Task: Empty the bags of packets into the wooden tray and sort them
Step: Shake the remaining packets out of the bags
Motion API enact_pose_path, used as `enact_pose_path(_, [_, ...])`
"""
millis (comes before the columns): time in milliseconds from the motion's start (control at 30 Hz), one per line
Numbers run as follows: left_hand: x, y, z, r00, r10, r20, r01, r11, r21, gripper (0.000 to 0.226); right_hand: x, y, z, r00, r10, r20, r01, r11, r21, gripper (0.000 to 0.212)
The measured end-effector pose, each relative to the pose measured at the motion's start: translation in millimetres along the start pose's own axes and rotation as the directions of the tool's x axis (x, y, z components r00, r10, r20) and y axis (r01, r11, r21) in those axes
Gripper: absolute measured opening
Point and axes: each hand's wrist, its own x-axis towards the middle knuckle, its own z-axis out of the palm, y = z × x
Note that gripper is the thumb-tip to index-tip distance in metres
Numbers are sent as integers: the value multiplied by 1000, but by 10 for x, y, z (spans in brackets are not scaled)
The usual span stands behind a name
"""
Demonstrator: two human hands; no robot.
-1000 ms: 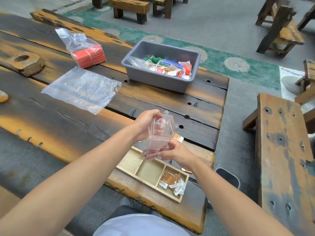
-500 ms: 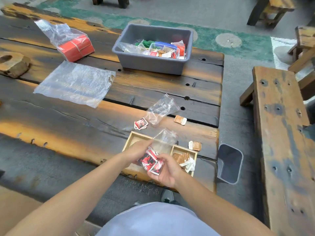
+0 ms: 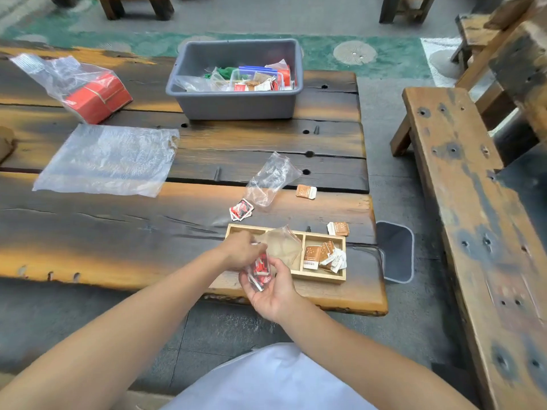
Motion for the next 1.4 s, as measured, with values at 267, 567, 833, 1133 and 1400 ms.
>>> enact_pose_path(267, [194,71,15,999,-29,31,27,998,50,31,-31,-118,125,995,-76,-71,81,994,72,33])
enact_pose_path(567, [280,307,-135,999,28,-29,-24,994,106,28,-47,-248,175,994,-84,-76,93,988,120,45])
enact_pose_path(833, [383,561,-311,997,68,20,-71,984,164,28,-136,-248,310,970,-121,-209,158,972,173,30])
enact_pose_path(1133, [478,749,-536,997,28,77,-40,985,167,25,-313,-347,502,985,-87,-149,110,982,154,33])
enact_pose_path(1400, [547,934,-790,998,13,-69,-14,1000,-10,27,-204,-788,769,995,-54,-88,68,984,163,40])
